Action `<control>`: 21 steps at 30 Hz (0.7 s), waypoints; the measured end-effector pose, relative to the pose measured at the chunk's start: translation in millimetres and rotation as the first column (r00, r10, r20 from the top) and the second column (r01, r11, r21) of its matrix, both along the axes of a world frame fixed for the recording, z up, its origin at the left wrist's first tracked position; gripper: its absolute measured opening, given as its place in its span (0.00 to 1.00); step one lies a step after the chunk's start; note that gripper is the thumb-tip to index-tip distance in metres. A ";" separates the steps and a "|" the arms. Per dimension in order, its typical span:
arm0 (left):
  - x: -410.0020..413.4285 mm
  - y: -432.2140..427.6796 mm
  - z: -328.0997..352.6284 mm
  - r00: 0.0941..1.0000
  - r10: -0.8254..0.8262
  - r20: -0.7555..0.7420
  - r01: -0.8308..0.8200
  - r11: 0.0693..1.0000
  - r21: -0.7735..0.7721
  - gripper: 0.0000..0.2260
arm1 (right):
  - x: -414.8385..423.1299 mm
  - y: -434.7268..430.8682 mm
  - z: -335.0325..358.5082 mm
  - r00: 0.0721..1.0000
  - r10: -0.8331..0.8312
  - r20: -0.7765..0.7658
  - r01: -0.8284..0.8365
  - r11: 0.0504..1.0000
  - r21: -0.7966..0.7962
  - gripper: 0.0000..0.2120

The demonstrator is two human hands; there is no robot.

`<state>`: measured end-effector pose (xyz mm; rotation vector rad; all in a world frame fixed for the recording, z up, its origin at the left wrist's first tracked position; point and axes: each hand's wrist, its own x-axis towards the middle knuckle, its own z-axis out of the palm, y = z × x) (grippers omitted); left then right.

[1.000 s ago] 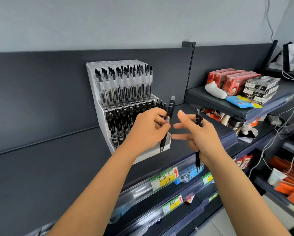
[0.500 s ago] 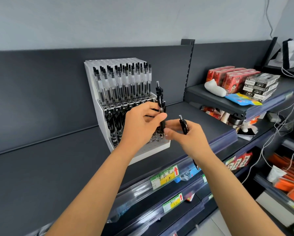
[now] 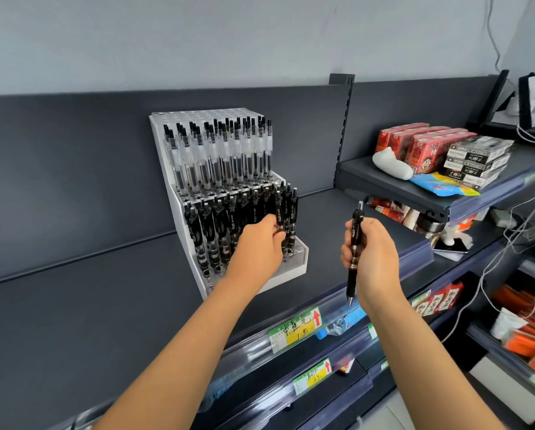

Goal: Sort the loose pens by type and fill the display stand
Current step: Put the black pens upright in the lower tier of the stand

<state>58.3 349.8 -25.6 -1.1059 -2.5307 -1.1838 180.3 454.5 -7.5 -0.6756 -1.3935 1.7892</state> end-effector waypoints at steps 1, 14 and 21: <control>1.4 2.1 -0.7 1.000 0.017 -0.015 -0.017 0.999 -0.030 0.07 | 0.3 -0.6 0.4 1.000 -0.013 0.002 0.013 0.998 0.059 0.12; 22.3 8.1 14.3 0.956 0.160 -0.247 -0.243 0.903 -0.355 0.07 | 5.1 -10.1 -10.5 0.999 -0.051 -0.020 0.054 0.935 0.351 0.05; 31.0 -9.8 23.8 0.985 -0.058 -0.160 0.021 0.974 -0.223 0.07 | -3.8 -14.8 -9.0 0.999 -0.037 0.007 0.030 0.896 0.443 0.08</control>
